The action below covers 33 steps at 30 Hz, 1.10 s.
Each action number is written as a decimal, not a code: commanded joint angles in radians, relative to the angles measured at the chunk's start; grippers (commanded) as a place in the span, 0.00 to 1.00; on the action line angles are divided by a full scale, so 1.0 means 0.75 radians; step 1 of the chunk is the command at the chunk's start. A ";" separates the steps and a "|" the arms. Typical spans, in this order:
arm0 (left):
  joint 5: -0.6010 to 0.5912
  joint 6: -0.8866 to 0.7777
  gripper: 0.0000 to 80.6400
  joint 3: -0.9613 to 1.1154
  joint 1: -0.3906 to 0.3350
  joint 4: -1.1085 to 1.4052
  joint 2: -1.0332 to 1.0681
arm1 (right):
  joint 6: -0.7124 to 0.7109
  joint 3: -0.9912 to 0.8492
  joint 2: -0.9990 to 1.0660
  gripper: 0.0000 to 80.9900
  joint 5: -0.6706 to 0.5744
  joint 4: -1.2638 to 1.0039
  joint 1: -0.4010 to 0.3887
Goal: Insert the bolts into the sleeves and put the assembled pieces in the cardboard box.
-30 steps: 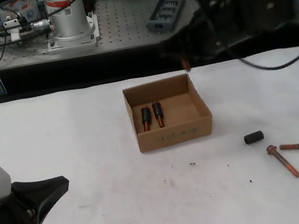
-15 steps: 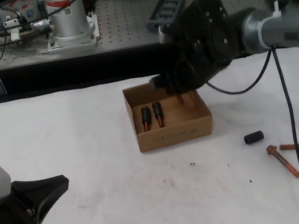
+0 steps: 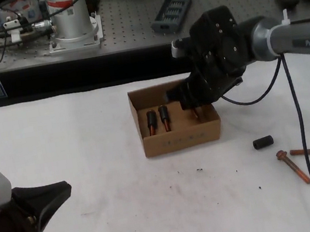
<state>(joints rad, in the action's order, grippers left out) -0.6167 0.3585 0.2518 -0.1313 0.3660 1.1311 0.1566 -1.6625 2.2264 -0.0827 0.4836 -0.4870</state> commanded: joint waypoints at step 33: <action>0.006 0.074 0.01 0.074 -0.038 -0.308 -0.063 | -0.329 0.245 -1.103 0.08 -0.197 0.871 -0.021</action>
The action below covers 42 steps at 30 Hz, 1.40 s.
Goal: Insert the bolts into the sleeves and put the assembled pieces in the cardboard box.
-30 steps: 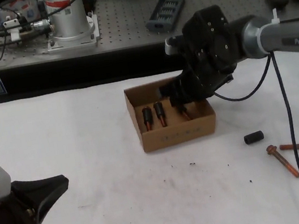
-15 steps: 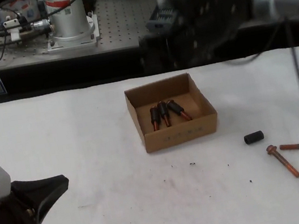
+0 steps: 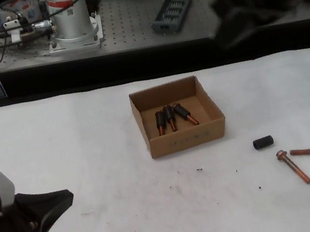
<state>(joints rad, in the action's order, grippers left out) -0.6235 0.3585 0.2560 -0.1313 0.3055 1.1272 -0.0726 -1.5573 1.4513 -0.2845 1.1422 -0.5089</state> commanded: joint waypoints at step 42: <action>0.014 0.271 0.01 0.295 -0.326 -0.834 -0.141 | -1.093 0.816 0.316 0.27 1.026 -0.580 0.163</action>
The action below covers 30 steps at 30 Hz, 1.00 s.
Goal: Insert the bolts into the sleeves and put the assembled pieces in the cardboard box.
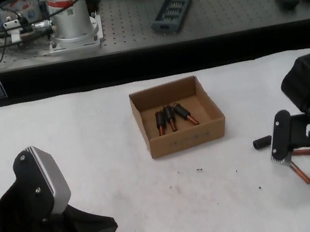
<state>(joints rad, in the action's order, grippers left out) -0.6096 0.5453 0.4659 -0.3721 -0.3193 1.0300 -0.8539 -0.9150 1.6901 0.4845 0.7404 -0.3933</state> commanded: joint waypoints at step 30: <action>-0.005 0.032 0.01 0.015 -0.005 -0.001 -0.011 | -0.138 -0.090 0.100 0.26 -0.236 -0.197 0.110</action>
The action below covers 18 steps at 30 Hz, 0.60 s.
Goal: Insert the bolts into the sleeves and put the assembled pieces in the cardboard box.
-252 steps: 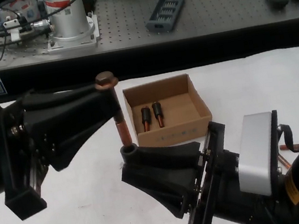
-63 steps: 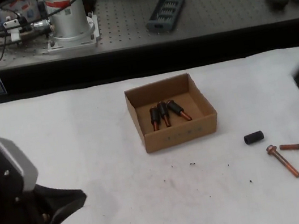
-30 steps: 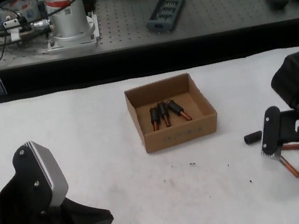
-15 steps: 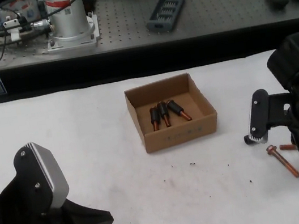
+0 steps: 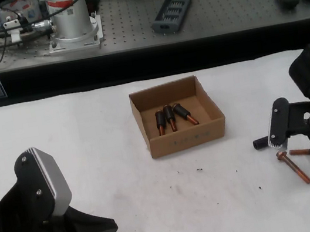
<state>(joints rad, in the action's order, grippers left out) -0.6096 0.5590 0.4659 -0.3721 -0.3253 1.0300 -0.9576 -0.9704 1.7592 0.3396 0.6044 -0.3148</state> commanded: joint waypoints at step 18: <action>-0.005 0.018 0.01 0.015 -0.005 0.007 -0.011 | 0.010 -0.016 0.107 0.08 0.108 -0.043 0.007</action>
<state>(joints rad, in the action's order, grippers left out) -0.6096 0.5590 0.4659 -0.3721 -0.3253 1.0300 -0.9552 -0.9809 1.8110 0.3454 0.5670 -0.3173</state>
